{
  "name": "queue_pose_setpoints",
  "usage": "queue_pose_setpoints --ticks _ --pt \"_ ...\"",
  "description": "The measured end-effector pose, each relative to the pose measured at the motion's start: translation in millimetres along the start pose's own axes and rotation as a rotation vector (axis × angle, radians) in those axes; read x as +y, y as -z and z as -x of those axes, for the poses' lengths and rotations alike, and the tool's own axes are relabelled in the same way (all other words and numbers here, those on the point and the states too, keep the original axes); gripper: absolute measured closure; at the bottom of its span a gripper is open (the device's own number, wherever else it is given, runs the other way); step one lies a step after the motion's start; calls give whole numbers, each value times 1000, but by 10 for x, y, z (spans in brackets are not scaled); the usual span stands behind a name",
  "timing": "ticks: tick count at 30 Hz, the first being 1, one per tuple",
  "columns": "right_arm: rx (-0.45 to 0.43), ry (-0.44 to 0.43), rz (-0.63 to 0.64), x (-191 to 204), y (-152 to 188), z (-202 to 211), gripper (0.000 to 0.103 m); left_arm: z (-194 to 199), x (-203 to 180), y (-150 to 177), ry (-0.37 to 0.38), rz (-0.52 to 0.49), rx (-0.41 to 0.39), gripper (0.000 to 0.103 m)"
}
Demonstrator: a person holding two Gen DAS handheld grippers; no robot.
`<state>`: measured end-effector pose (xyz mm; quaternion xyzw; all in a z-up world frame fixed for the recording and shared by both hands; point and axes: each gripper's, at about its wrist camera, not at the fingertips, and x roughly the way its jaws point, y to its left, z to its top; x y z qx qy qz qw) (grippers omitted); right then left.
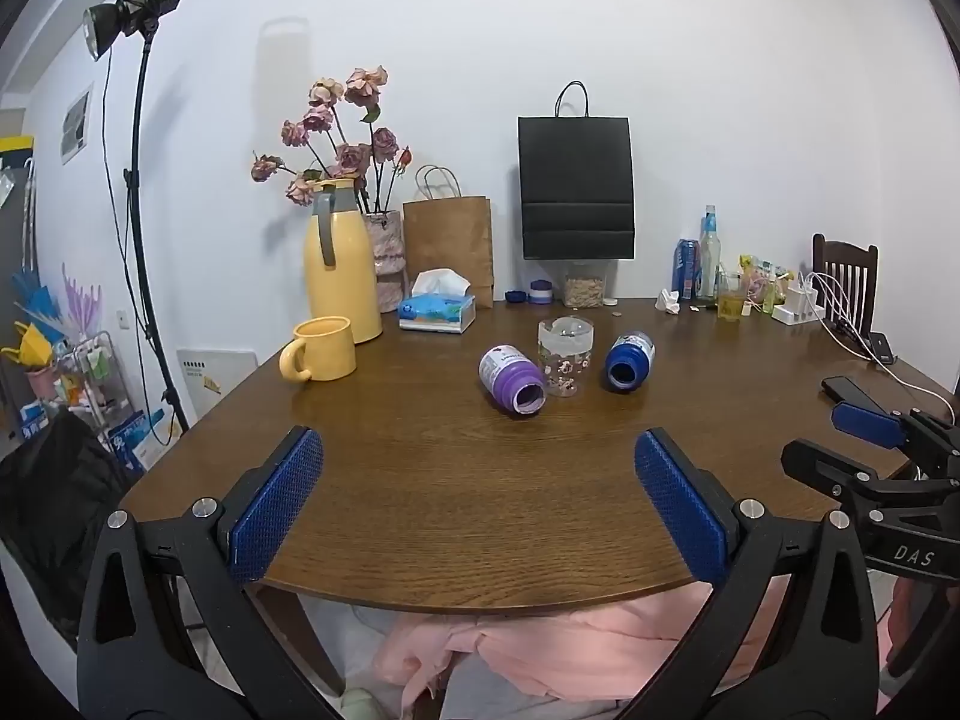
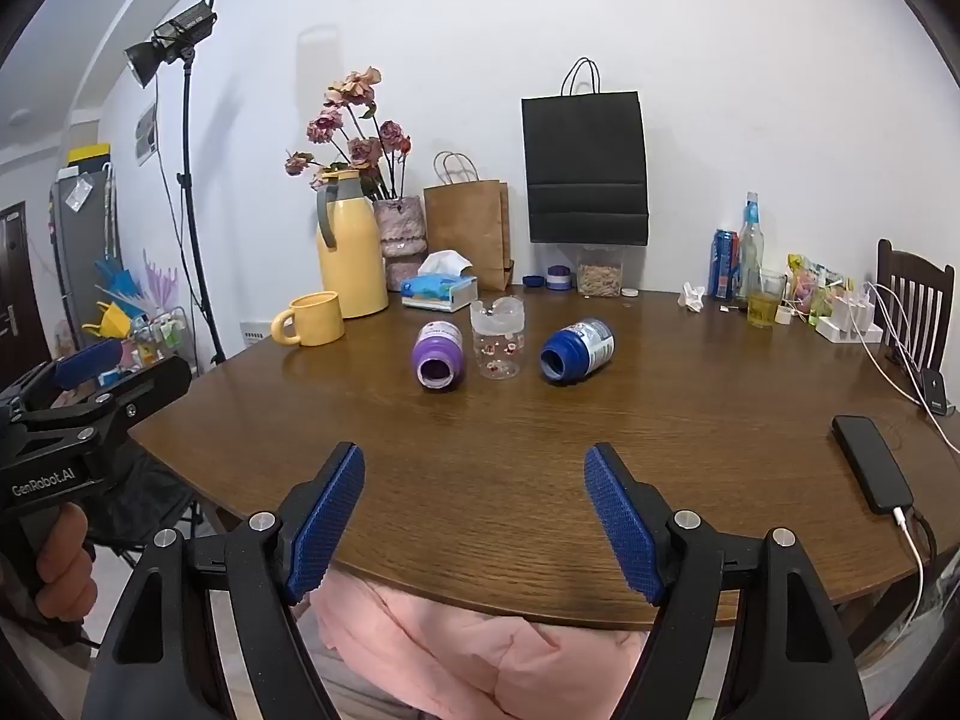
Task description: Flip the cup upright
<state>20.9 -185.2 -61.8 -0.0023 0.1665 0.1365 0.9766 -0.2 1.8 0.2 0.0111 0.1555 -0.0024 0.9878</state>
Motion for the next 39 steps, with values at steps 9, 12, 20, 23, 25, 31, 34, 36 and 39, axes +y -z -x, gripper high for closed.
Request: queue_pose_setpoints --ticks 9,12,20,23,25,31,34,36,39 --pt "5 -1 -2 -5 1 -16 23 -43 -17 33 -1 -2 6 0" --pt "6 -2 1 4 0 -12 23 -35 -17 28 -1 -3 5 0" --pt "7 -2 -2 4 0 -3 23 -34 8 19 0 -2 6 0" --pt "8 -1 -1 7 1 -7 23 -33 4 16 -2 -1 5 0" --pt "8 -1 -1 7 2 -8 23 -36 4 15 -2 -1 6 0" --pt "8 -2 0 28 5 -12 23 -35 6 15 -2 -1 6 0" --pt "7 -3 1 28 5 -26 23 -36 6 14 -1 -1 8 0" --pt "8 -4 1 31 12 -20 23 -39 30 44 -1 -1 8 0" --pt "7 -3 1 26 7 -17 23 -44 41 46 0 -1 9 0"
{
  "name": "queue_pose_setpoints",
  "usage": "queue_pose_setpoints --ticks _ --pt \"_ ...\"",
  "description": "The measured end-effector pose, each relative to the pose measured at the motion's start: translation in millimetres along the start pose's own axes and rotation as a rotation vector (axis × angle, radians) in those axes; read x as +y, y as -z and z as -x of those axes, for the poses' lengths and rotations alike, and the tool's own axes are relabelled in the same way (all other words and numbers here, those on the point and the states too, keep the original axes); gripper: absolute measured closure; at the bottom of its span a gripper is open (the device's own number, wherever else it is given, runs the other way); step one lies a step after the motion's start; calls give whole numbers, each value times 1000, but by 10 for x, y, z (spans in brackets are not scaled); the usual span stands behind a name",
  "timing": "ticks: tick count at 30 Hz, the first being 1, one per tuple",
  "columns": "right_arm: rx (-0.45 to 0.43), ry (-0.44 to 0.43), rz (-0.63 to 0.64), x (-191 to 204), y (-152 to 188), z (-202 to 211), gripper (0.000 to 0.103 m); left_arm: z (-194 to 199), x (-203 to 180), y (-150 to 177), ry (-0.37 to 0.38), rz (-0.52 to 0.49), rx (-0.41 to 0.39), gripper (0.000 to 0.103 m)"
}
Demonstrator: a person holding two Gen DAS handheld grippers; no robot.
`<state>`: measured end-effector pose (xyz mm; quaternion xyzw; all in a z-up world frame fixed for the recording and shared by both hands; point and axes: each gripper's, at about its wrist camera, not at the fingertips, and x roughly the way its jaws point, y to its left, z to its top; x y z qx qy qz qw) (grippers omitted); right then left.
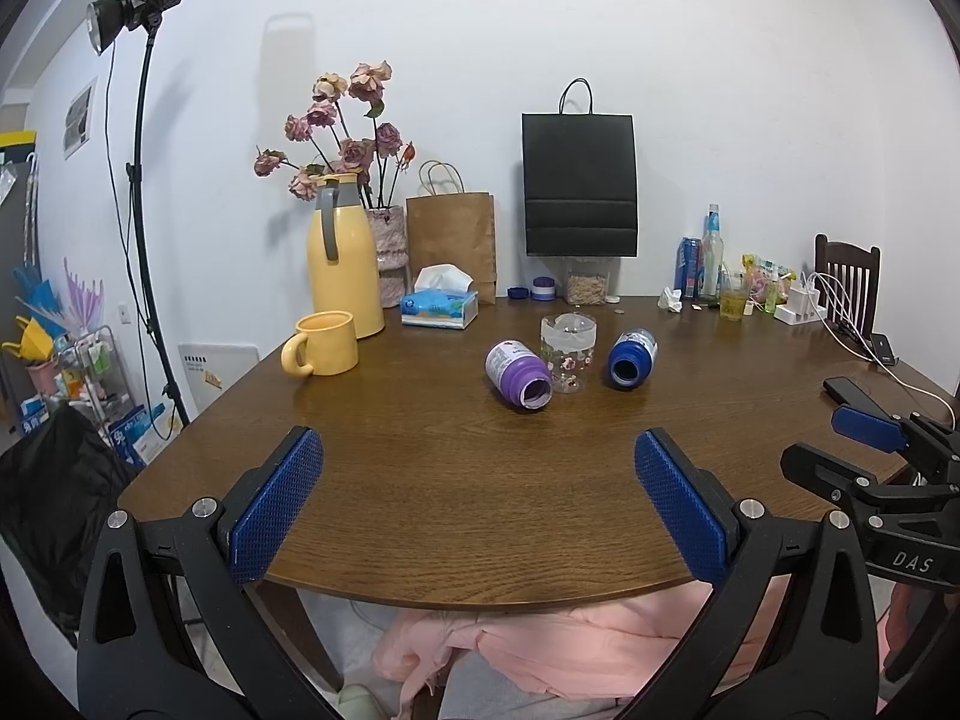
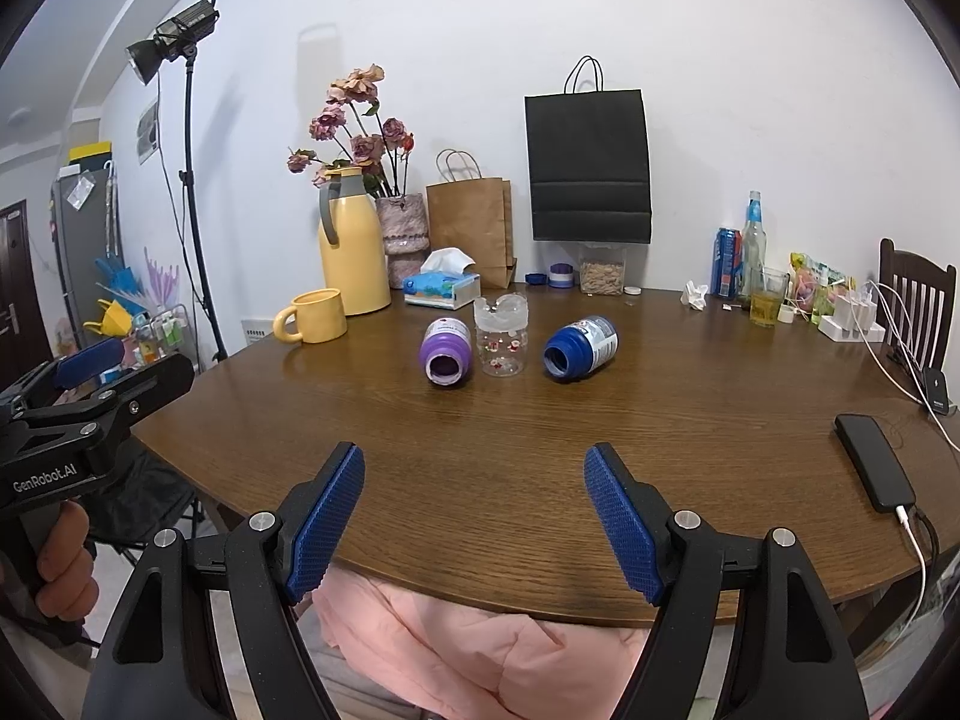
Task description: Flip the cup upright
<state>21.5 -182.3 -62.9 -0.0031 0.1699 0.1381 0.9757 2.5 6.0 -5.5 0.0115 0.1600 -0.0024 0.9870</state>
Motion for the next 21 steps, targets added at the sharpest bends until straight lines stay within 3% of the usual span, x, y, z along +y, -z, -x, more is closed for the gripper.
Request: queue_pose_setpoints --ticks 21 --pt "1 -3 -2 -1 -2 12 23 -19 33 21 1 0 2 0"
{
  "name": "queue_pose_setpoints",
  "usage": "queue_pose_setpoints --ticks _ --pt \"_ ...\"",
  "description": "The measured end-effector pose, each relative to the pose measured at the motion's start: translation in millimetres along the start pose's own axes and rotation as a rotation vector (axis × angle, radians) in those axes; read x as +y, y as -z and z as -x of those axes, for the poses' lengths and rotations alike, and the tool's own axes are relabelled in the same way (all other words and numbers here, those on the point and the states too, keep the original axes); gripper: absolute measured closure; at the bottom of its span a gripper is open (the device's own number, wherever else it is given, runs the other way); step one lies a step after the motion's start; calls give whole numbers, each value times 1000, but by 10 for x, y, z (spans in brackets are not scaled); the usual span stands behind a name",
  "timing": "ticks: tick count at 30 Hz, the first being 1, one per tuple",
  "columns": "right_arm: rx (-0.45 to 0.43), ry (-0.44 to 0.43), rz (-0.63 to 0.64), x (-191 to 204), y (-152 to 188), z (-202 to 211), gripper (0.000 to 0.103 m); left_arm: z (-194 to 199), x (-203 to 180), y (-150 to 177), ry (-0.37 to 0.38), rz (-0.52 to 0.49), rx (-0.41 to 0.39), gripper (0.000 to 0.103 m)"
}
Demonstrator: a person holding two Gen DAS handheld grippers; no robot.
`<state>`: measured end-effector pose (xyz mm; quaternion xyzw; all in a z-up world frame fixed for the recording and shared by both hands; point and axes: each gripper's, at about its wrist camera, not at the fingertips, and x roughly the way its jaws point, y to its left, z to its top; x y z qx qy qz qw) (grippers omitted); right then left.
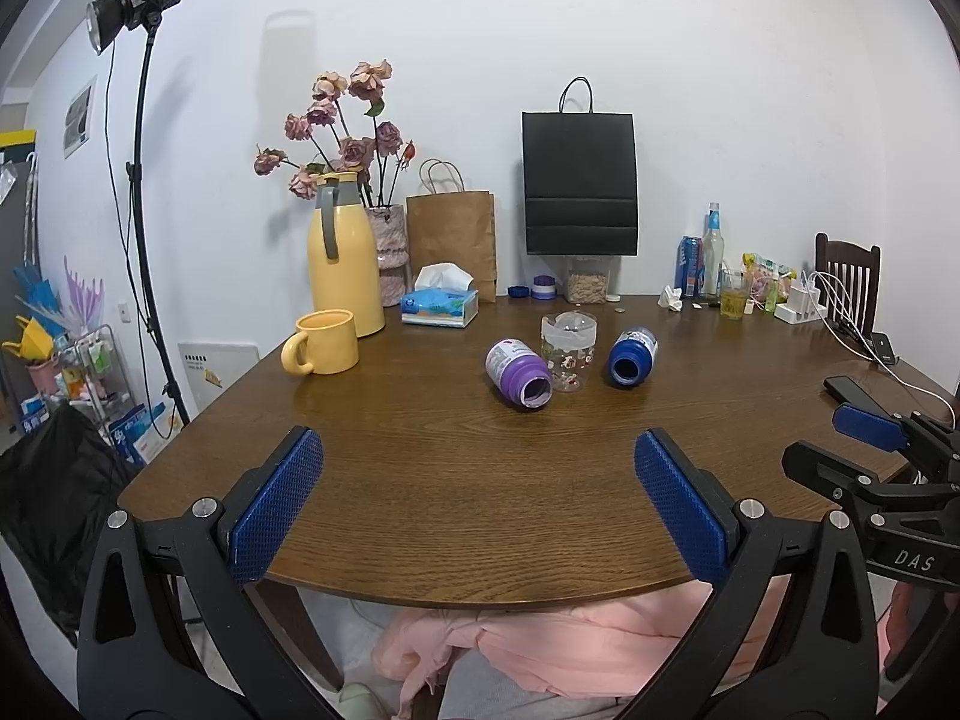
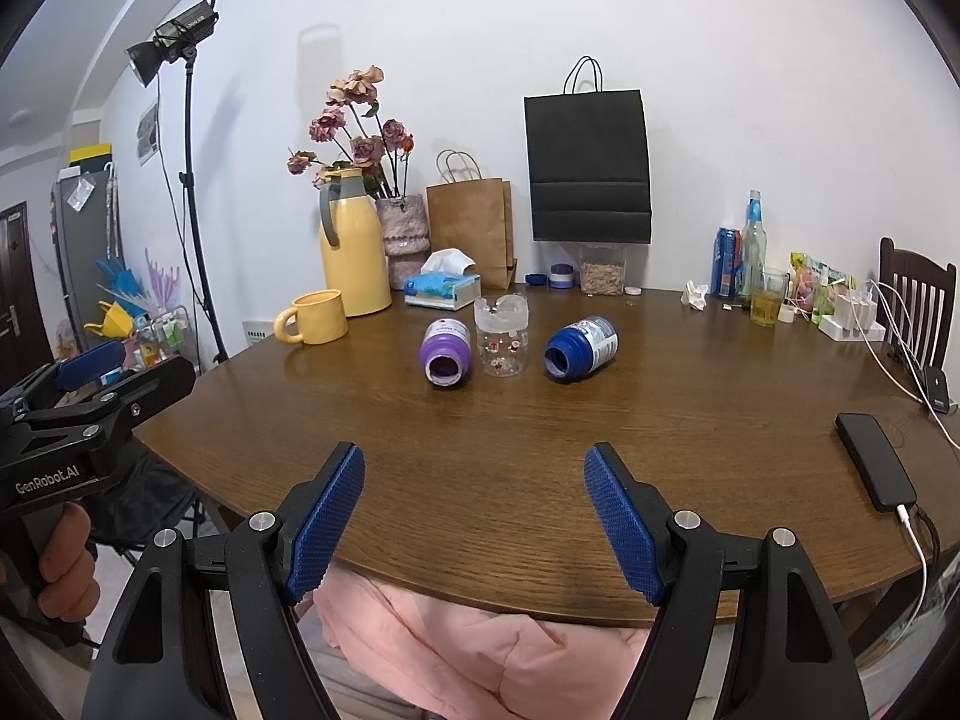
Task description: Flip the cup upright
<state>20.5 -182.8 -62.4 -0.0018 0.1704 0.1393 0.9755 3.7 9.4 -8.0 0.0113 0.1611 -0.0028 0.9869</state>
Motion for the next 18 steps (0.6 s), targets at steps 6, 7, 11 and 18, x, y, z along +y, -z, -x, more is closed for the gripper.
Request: queue_pose_setpoints --ticks 6,7,11,18 --pt "-1 0 0 -1 0 -1 23 4 -11 -5 0 1 1 0" --pt "-1 0 1 3 1 -2 23 3 -9 -2 0 1 1 0" --pt "1 0 -3 -7 4 0 23 1 -11 -5 -1 1 0 0" --pt "2 -1 -1 -16 4 -6 23 -6 -4 33 2 -2 0 0"
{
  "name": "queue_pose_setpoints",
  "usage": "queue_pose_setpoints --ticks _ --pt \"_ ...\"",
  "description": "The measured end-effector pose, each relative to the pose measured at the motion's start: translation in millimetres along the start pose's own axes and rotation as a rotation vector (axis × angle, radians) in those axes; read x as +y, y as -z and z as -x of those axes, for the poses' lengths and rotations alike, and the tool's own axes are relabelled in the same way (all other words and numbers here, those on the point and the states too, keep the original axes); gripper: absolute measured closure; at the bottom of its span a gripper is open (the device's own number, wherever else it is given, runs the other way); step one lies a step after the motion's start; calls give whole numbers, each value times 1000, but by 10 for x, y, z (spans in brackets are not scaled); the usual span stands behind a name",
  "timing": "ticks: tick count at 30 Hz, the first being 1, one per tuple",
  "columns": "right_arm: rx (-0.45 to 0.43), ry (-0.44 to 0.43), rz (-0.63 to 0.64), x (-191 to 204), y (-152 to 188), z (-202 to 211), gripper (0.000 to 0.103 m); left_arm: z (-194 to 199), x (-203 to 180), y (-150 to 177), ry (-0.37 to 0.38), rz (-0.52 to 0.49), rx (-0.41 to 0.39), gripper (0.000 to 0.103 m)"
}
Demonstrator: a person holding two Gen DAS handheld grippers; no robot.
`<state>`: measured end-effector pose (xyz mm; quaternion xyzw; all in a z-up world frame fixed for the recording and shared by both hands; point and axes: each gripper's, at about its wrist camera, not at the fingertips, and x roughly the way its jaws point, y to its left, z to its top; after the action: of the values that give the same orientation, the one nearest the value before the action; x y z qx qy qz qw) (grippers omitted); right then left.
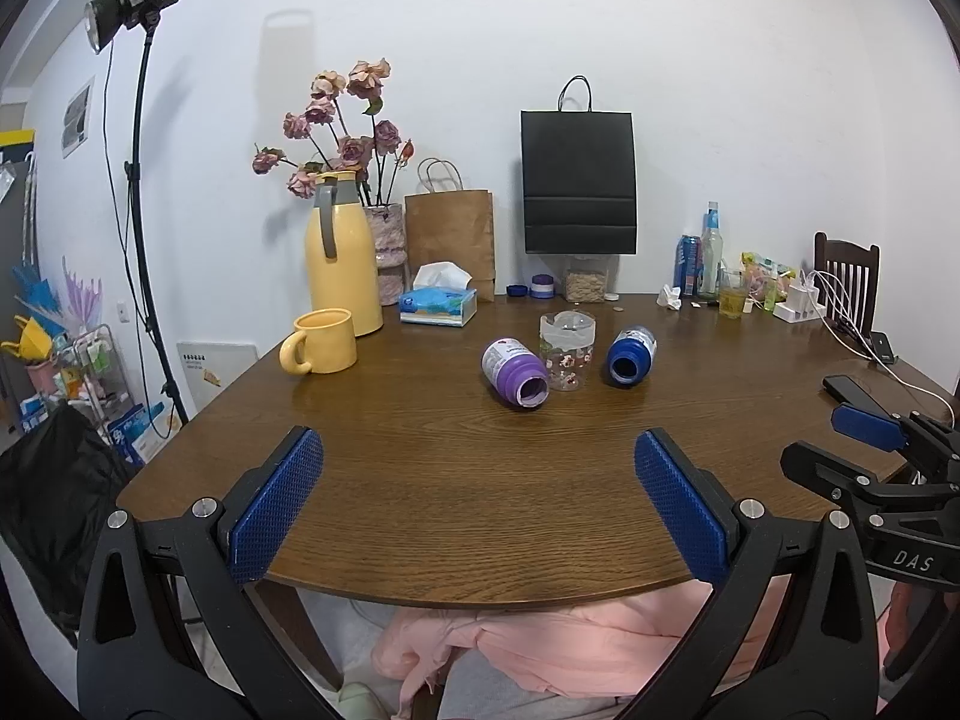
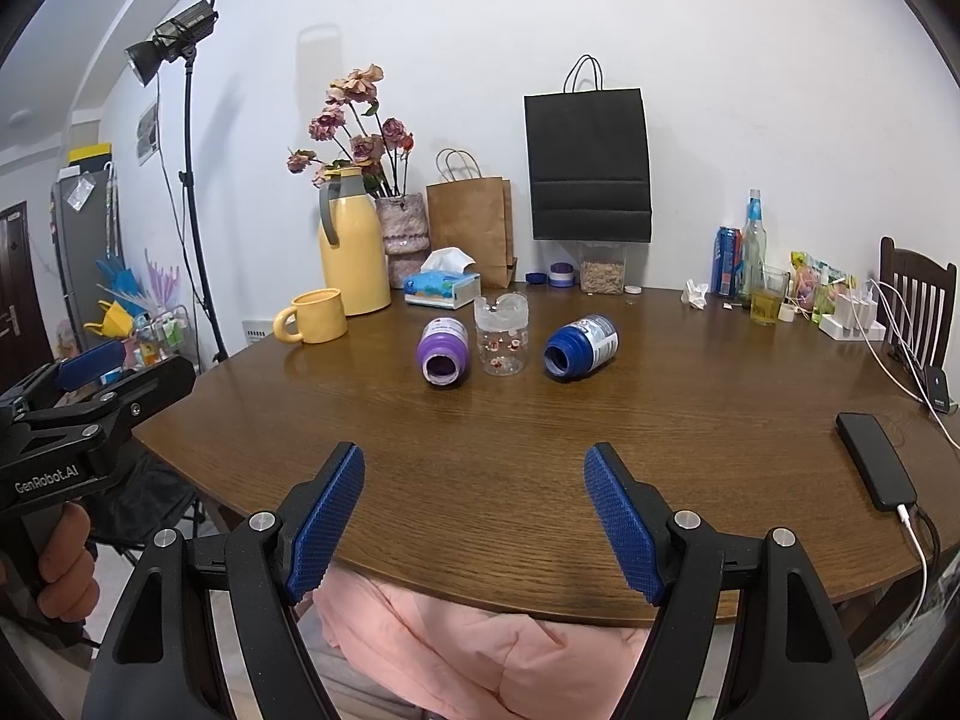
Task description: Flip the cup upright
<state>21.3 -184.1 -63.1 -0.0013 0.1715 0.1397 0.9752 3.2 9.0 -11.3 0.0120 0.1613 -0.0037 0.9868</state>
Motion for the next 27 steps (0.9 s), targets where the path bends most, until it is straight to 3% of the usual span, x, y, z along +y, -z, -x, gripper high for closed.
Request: queue_pose_setpoints --ticks 8,13,20,27 --pt "-1 -8 -14 -30 13 -57 23 -48 -31 101 18 3 22 0" --pt "19 -37 -38 -37 49 -232 23 -283 -34 176 25 18 101 0" --pt "45 -68 -49 -47 -18 -591 23 -573 20 138 -11 29 124 0" --pt "79 -81 -62 -84 -143 -970 23 -937 44 29 3 21 130 0"
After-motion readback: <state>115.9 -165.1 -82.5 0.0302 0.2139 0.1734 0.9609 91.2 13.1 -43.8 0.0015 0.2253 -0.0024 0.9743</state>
